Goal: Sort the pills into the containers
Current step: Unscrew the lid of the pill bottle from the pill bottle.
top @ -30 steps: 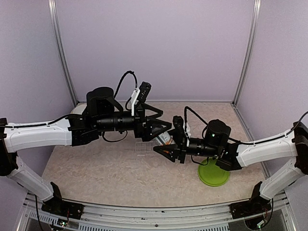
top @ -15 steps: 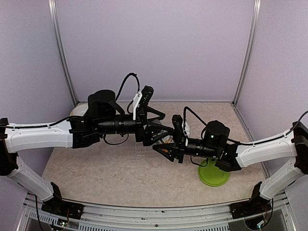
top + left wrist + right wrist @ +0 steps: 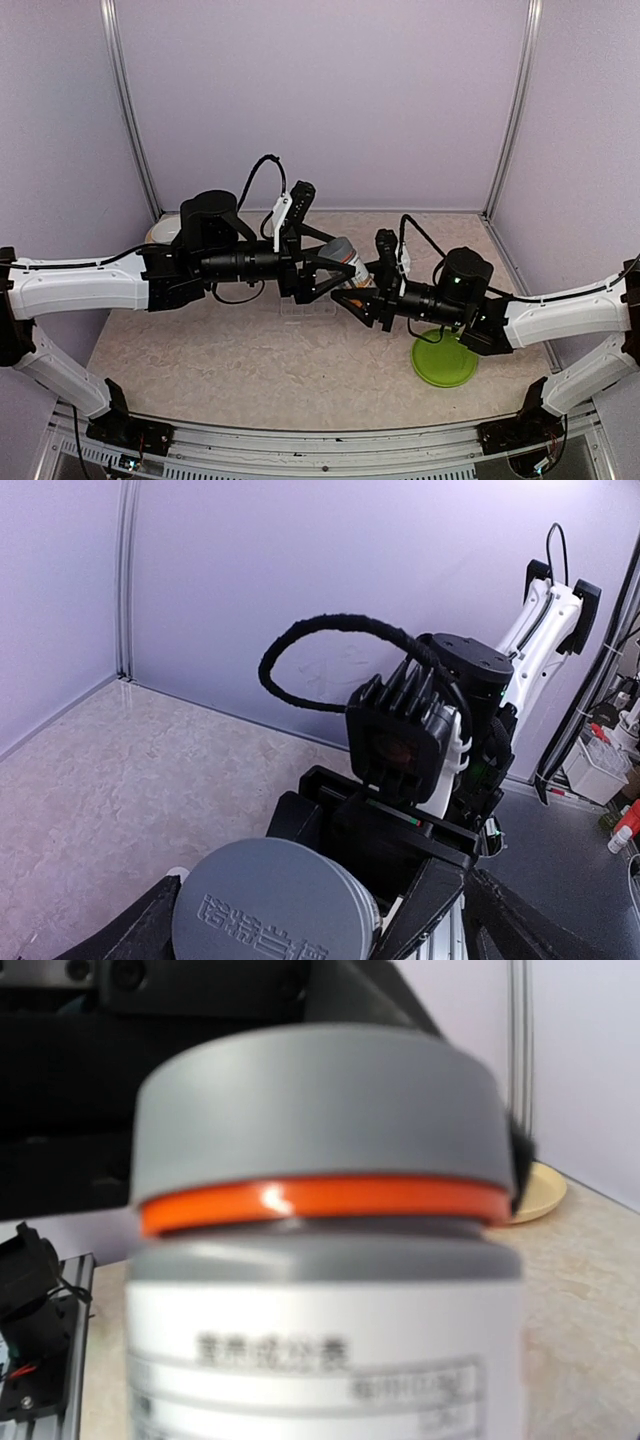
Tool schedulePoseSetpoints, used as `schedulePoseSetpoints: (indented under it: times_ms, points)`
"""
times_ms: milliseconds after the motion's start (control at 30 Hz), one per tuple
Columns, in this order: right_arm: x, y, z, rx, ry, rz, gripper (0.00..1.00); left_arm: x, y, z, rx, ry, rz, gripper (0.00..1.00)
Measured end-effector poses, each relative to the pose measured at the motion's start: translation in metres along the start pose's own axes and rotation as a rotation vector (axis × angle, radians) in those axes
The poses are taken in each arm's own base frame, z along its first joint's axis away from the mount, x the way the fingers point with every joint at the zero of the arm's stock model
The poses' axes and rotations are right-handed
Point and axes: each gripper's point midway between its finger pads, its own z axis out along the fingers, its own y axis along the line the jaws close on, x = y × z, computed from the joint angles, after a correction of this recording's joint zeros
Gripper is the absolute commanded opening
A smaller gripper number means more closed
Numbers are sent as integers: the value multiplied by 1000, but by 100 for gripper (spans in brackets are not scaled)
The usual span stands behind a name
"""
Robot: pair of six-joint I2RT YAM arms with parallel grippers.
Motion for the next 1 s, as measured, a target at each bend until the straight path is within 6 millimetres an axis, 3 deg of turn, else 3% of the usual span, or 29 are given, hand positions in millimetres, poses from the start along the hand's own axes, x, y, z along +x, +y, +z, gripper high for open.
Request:
schedulePoseSetpoints:
  times_ms: [500, 800, 1000]
  points:
    - [-26, -18, -19, 74, -53, -32, 0, -10, -1, -17, 0, -30, -2, 92]
    - [8, 10, -2, -84, 37, -18, 0, -14, 8, -14, 3, -31, -15, 92]
    - [16, 27, 10, -156, 53, -14, 0, -7, 5, -6, 47, -12, -35, 92]
